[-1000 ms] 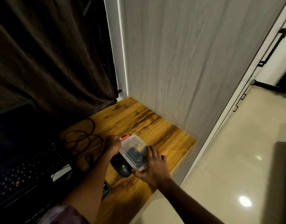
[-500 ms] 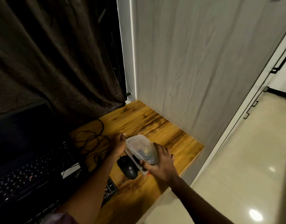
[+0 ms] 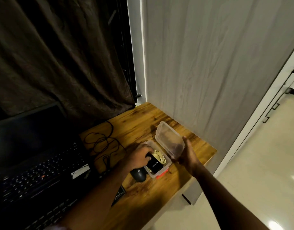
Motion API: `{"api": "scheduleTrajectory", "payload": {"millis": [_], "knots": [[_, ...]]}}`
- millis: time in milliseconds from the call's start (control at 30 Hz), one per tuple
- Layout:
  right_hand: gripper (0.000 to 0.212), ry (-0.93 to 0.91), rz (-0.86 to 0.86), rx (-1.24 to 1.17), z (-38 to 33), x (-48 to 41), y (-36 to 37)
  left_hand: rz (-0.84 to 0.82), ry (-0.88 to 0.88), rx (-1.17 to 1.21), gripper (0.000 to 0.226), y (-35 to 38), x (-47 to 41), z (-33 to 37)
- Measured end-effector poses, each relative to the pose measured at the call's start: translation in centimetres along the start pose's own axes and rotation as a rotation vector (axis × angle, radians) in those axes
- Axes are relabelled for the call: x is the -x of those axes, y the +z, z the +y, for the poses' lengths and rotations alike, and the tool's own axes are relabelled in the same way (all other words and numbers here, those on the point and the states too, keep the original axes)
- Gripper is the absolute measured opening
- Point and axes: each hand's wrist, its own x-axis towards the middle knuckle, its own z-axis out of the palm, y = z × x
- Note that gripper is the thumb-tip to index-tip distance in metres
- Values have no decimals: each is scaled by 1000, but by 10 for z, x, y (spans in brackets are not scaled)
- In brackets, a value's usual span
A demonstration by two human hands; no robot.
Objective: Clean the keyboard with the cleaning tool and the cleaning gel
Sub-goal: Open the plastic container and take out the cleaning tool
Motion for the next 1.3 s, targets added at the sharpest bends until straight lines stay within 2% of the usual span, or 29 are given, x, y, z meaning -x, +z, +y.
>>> {"api": "scheduleTrajectory", "payload": {"millis": [133,267,333,400,467,533,633,767,900,1000,1133,1200,1300], "knots": [[76,123,-26,-18,-8,-4,-3,-185,-131,10,57,-2,-1,11],[71,153,139,47,-11,-13,-7,-241,-227,47,68,3,-1,18],[71,106,265,174,-8,-22,-10,-259,-242,65,76,2,-2,18],[75,37,388,468,-6,-21,-10,-291,-259,52,83,0,-3,19],[75,-39,454,747,-3,-16,-10,-305,-261,13,87,-1,-5,20],[74,-79,489,905,-2,-12,-11,-291,-258,-16,87,-2,-6,22],[74,-138,589,987,2,-9,-13,-258,-241,-59,80,-6,-5,25],[64,-357,683,965,11,-3,-17,-219,-196,-45,70,-12,-2,25],[47,-568,574,887,13,1,-8,-193,-161,38,60,-22,4,27],[38,-712,506,977,14,1,7,-144,-161,186,58,-31,8,26],[33,-868,286,1014,7,0,40,-51,-147,367,59,-53,18,27],[34,-867,152,942,6,5,60,16,-156,440,65,-63,29,25],[30,-709,-96,714,14,21,87,116,-193,616,75,-73,50,18]]}}
